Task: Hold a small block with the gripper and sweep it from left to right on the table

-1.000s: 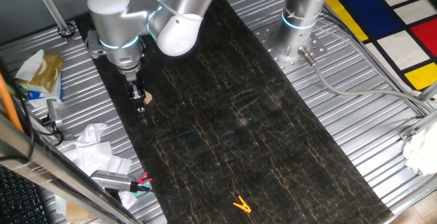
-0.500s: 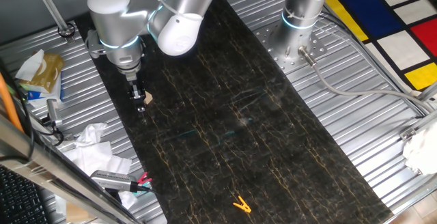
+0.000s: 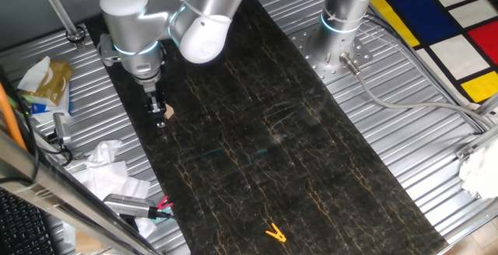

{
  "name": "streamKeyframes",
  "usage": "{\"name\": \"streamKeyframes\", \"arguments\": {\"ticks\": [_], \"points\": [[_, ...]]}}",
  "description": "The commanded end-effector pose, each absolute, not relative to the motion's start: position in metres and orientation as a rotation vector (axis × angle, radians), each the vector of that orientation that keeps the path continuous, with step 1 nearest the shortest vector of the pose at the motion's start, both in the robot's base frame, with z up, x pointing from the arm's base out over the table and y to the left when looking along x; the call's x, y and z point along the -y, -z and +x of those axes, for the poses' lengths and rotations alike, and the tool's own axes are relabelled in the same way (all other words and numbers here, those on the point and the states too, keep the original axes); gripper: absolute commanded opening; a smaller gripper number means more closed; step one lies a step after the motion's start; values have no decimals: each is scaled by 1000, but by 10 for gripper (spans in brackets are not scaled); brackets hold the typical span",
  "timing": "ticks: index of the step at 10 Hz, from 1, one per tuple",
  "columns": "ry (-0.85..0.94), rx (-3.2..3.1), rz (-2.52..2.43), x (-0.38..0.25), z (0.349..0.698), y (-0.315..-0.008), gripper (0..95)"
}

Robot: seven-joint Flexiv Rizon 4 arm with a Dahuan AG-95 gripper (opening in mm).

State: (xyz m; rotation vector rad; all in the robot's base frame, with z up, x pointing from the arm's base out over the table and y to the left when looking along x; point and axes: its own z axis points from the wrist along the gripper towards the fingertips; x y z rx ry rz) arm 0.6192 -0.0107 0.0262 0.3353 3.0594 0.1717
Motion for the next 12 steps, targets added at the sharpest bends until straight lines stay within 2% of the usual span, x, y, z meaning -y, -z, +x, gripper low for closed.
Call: {"name": "streamKeyframes", "arguments": {"ticks": [1, 12], "points": [[-180, -3058, 348, 9, 619, -26, 570], [-192, -3055, 368, 3, 619, -25, 570]]}}
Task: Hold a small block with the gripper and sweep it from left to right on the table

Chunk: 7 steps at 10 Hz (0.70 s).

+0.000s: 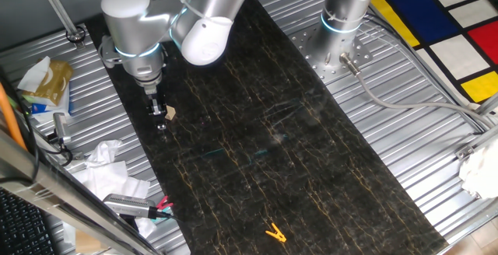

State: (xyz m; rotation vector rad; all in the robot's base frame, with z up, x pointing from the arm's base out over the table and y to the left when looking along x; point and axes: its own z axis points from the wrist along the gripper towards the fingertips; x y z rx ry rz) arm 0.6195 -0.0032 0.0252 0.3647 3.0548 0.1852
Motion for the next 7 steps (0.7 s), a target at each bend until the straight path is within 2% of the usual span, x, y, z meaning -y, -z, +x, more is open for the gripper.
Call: {"name": "streamKeyframes", "arguments": {"ticks": [1, 7], "points": [[-195, -3055, 369, 3, 619, -25, 570], [-184, -3054, 355, 3, 619, -26, 570]]}}
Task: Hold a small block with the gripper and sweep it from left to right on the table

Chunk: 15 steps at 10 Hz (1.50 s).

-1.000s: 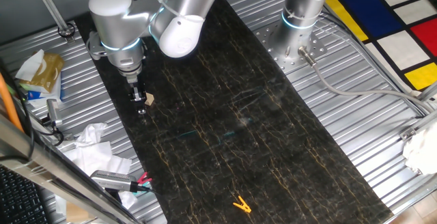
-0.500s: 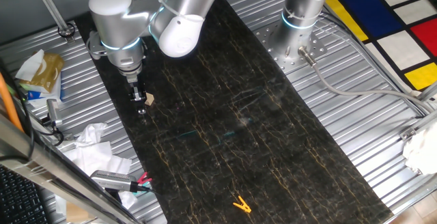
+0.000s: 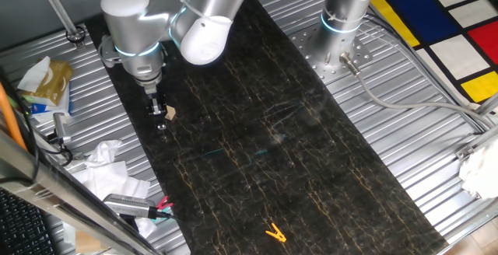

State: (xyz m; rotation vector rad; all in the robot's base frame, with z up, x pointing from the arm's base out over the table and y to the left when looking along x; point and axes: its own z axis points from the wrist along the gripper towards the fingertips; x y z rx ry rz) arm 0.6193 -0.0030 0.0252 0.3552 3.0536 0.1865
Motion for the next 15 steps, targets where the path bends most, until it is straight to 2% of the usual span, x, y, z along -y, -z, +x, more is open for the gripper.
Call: {"name": "streamKeyframes", "arguments": {"ticks": [1, 15], "points": [[-183, -3054, 355, 3, 619, -26, 570], [-88, -3060, 223, 3, 619, -26, 570]]}}
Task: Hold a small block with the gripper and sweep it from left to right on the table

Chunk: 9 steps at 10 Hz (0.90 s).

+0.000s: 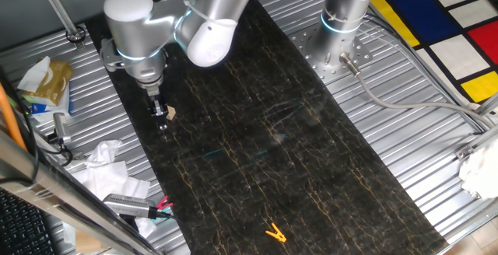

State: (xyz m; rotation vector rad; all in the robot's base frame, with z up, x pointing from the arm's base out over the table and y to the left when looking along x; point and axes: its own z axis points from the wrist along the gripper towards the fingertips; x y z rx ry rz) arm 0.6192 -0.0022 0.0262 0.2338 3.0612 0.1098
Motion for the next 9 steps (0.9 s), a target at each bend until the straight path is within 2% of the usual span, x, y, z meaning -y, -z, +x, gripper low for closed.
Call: {"name": "streamKeyframes", "arguments": {"ticks": [1, 9], "points": [[-78, -3060, 218, 3, 619, -26, 570], [-50, -3065, 159, 3, 619, -26, 570]]}}
